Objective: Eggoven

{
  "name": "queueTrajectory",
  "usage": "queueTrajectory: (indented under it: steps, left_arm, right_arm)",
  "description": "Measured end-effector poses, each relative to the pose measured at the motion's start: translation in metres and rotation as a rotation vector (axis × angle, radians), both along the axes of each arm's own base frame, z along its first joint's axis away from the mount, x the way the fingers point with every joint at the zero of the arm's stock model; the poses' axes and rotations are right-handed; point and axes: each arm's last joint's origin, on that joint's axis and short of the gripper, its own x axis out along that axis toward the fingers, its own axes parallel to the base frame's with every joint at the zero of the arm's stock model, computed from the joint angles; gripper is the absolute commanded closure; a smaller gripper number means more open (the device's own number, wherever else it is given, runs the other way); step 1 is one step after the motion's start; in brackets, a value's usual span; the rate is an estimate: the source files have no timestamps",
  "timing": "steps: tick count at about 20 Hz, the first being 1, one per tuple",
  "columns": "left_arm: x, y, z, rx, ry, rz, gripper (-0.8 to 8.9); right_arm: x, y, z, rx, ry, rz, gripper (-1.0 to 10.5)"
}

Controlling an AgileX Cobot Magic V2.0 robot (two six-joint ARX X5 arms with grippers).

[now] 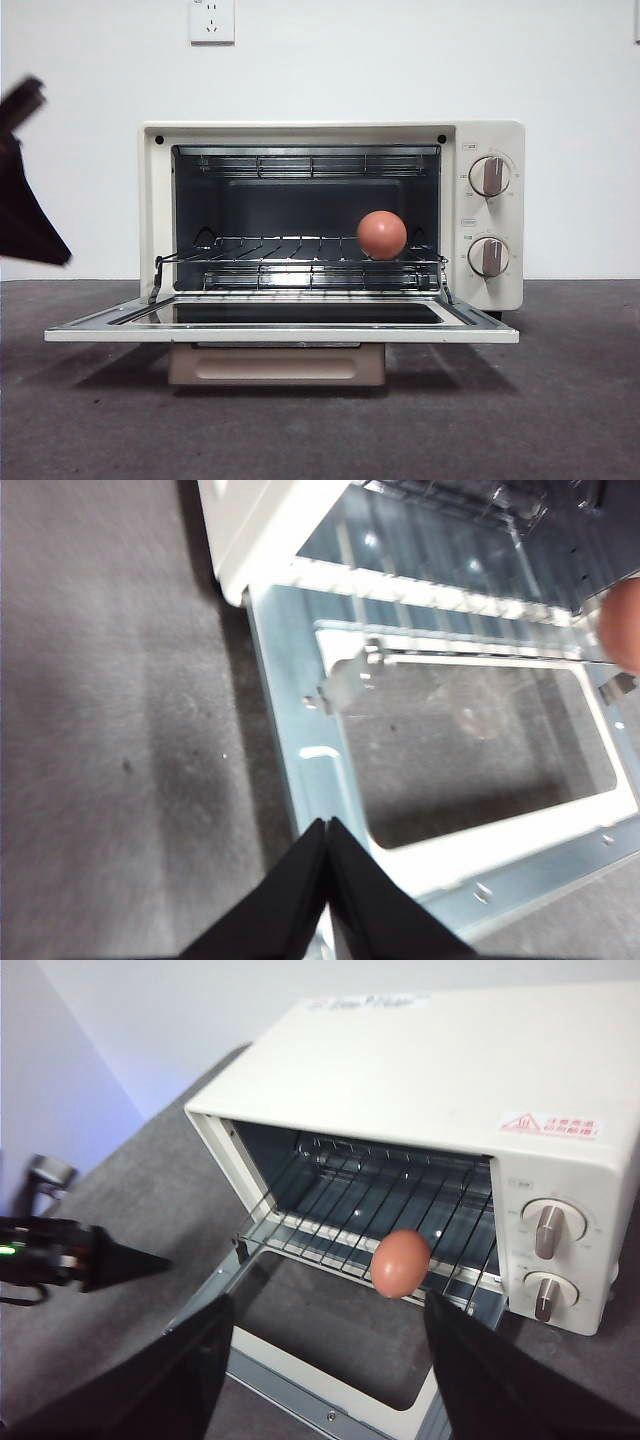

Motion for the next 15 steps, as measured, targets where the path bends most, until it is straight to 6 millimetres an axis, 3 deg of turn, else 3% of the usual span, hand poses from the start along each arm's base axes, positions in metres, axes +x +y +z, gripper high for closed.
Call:
queueTrajectory:
  steps: [8, 15]
  left_arm:
    - [0.025, -0.004, -0.044, -0.020, 0.114, -0.023, 8.07]
    - [0.032, -0.011, -0.058, -0.055, 0.129, -0.073, 8.07]
  right_arm:
    - [-0.009, -0.006, 0.003, 0.018, -0.028, -0.001, 6.4]
    - [-0.009, -0.006, 0.003, 0.017, -0.027, -0.003, 6.4]
